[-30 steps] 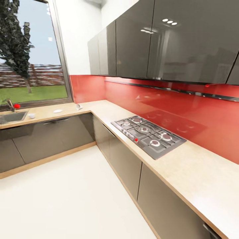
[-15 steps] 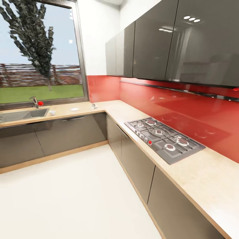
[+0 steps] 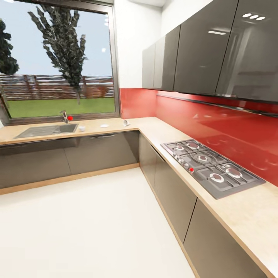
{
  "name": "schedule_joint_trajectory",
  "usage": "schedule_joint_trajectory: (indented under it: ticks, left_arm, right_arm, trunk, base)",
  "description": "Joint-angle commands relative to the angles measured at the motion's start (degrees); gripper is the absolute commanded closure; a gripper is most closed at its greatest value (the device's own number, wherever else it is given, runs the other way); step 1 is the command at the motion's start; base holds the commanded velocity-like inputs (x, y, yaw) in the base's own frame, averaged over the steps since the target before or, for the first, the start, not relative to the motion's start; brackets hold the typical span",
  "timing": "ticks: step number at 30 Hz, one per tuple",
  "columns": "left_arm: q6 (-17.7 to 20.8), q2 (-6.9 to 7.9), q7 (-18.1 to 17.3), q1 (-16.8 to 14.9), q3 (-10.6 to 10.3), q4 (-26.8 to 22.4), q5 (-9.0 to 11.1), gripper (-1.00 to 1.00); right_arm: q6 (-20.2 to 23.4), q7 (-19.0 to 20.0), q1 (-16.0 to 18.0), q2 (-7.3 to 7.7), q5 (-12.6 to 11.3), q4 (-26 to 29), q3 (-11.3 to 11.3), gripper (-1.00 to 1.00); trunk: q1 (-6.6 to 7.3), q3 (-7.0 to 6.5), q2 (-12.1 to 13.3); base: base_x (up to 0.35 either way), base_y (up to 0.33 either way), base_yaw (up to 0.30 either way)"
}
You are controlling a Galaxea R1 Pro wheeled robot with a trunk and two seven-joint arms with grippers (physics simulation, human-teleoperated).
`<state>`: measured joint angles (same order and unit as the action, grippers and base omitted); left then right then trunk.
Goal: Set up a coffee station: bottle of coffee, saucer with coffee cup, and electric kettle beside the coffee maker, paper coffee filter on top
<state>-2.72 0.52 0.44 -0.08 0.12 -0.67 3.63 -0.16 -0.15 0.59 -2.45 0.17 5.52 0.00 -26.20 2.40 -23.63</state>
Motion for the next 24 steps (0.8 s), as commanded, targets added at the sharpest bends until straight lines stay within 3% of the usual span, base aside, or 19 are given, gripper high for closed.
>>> schedule_joint_trajectory:
  ticks: [1,24]
  left_arm:
    - [-0.11,0.0,0.04,-0.01,-0.03,-0.04,0.37,-1.0]
    - [-0.09,0.0,0.08,-0.01,-0.03,-0.04,0.39,-1.0]
  right_arm:
    - [-0.02,-0.02,0.03,-0.01,0.01,0.02,0.0,-1.0]
    - [-0.02,-0.03,0.03,-0.01,0.04,0.02,0.0,-1.0]
  trunk:
    - [0.19,-0.07,0.31]
    - [0.41,-0.25,0.71]
  base:
    - [0.0,0.0,0.281]
    - [0.0,0.0,0.281]
